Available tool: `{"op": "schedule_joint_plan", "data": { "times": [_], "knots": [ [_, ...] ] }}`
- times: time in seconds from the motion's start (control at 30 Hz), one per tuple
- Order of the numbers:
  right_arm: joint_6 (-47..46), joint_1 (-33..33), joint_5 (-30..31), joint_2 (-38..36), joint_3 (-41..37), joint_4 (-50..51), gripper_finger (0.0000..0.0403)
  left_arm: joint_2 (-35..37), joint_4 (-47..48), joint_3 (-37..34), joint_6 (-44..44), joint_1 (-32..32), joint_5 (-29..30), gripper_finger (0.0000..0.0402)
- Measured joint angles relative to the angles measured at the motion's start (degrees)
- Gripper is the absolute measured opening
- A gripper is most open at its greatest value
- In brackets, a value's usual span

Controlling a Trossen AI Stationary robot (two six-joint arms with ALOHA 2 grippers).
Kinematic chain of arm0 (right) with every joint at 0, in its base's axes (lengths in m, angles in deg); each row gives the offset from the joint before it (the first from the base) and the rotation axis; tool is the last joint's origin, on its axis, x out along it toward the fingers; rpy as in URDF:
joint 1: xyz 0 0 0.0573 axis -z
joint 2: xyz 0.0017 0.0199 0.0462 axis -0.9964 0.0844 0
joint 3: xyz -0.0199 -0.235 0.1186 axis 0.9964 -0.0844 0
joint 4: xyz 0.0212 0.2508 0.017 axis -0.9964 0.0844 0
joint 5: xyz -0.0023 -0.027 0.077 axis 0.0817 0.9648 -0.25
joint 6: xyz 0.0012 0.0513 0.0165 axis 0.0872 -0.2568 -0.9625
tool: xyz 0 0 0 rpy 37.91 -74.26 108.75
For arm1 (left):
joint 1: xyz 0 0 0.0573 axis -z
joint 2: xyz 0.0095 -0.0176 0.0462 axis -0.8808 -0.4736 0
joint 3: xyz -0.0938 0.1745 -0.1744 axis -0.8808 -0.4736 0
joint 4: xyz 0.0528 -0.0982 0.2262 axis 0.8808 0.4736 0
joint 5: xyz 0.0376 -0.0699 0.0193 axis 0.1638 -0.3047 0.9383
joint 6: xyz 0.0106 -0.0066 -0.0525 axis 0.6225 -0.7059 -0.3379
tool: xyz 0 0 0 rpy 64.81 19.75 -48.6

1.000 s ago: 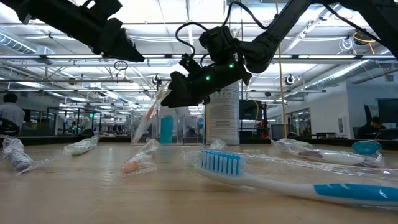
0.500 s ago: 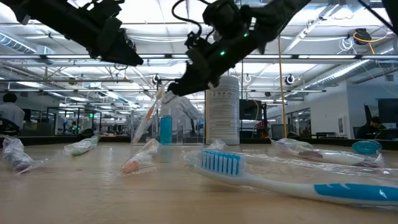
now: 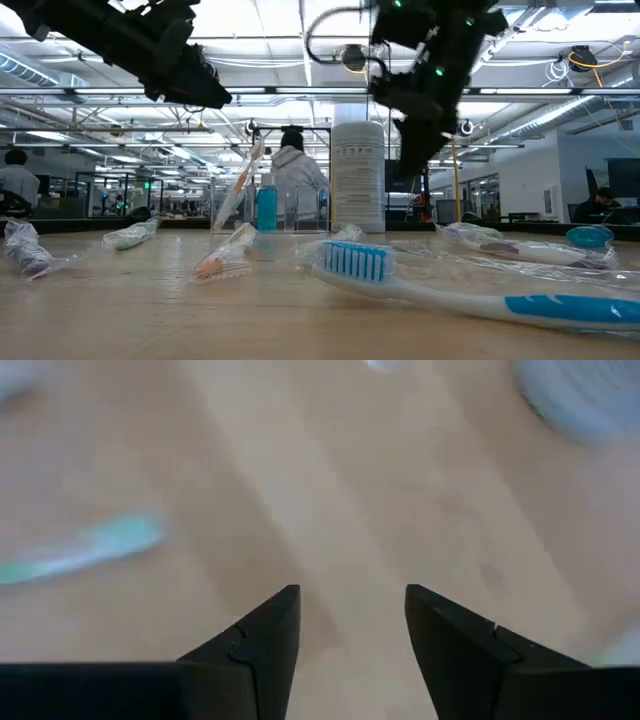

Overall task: Pick & Place toothbrushing station
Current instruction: Put the right green toothbrush into the transparent organizer

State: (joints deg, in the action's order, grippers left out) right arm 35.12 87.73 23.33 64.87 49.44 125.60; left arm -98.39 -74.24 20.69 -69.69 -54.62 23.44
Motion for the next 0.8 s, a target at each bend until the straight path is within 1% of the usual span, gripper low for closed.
{"op": "schedule_joint_plan", "data": {
  "times": [0.1,0.23,0.4,0.47,0.53,0.6,0.8],
  "knots": [
    [-3.44,2.16,2.74,-2.87,-4.13,0.66,0.0177,-0.02,0.0,0.0,-0.03,0.0,0.0,0.0207],
    [-6.78,7.89,2.61,-5.97,-10.29,-4.62,0.0175,-0.01,-0.11,0.0,0.05,0.0,0.02,0.0207],
    [-6.86,16.48,2.39,-7.33,-17.57,-10.25,0.0174,0.0,-0.11,0.0,0.09,0.0,0.04,0.0207],
    [-6.56,19.16,2.16,-7.53,-19.54,-12.16,0.0173,0.0,-0.12,0.0,0.08,0.0,0.07,0.0207],
    [-6.46,21.48,0.7,-7.44,-21.04,-13.09,0.0172,0.0,-0.11,0.0,0.03,0.0,0.07,0.0207],
    [-6.36,23.05,0.8,-7.46,-21.96,-14.8,0.0171,0.0,-0.11,0.0,0.01,0.0,0.07,0.0207],
    [-4.93,26.39,0.66,-7.47,-25.56,-25.44,0.0169,-0.01,-0.11,0.0,-0.01,0.0,0.1,0.0207]
  ]
}}
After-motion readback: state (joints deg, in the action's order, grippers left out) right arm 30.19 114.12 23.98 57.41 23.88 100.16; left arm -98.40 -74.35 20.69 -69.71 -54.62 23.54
